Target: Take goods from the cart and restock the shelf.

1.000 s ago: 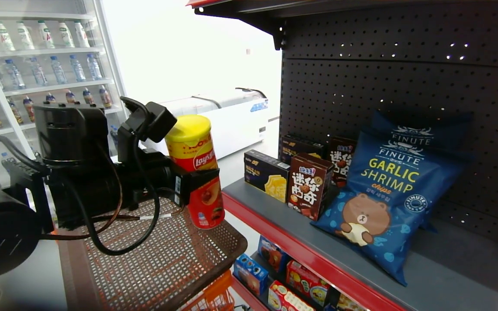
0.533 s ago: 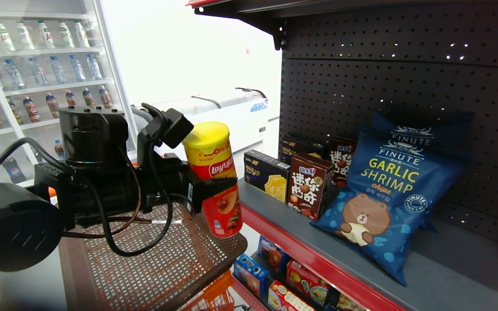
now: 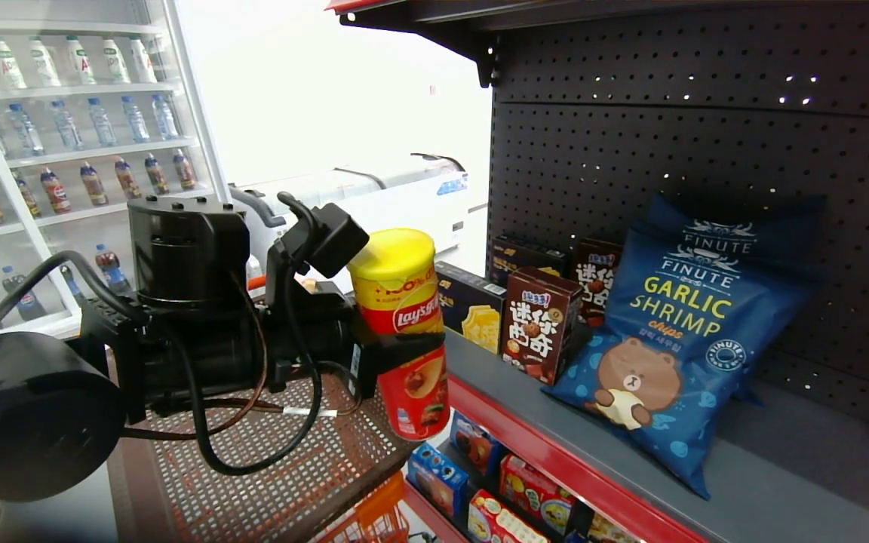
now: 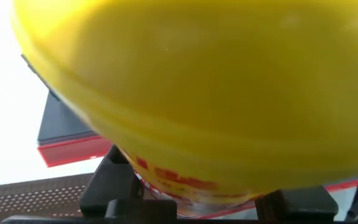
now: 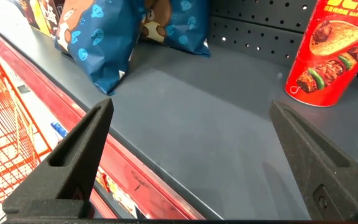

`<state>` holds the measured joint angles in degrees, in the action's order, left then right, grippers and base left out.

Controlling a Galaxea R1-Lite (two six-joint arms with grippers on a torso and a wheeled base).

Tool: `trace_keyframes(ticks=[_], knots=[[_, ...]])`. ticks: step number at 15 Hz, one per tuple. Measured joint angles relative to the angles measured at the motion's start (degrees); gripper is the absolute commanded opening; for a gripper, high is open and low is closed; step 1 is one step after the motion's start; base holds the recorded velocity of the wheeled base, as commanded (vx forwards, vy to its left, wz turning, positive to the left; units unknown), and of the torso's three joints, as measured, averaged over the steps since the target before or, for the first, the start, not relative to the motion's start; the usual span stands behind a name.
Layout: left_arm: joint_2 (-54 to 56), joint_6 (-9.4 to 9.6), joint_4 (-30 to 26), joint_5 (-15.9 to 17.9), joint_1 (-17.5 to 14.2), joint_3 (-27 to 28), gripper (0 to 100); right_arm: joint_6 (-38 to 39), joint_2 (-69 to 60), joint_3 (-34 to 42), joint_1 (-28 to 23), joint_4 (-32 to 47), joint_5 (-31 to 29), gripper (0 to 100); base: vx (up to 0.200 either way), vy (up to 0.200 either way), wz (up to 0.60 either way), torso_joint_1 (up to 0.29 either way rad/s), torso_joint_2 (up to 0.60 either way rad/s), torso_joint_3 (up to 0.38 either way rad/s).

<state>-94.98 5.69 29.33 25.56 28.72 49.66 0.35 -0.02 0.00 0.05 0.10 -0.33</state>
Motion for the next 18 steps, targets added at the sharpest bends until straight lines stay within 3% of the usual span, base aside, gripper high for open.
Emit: trace_keyframes(ticks=[4, 11, 18], knots=[[0.13, -0.04, 0.15, -0.06, 2.39, -0.02, 0, -0.02, 0.0, 0.0, 0.05, 0.0, -0.02, 100, 0.0, 0.0, 0.0, 0.0, 0.0, 0.0], [0.44, 0.0, 0.37, -0.11, 2.86, -0.52, 0, 0.0, 0.0, 0.0, 0.02, -0.07, -0.02, 100, 0.0, 0.0, -0.6, 0.002, 0.0, 0.005], [5.03, 0.02, -0.27, -0.5, 6.75, -1.79, 0, -0.02, 0.0, 0.0, 0.02, -0.02, -0.02, 100, 0.0, 0.0, -0.6, 0.004, 0.0, 0.002]])
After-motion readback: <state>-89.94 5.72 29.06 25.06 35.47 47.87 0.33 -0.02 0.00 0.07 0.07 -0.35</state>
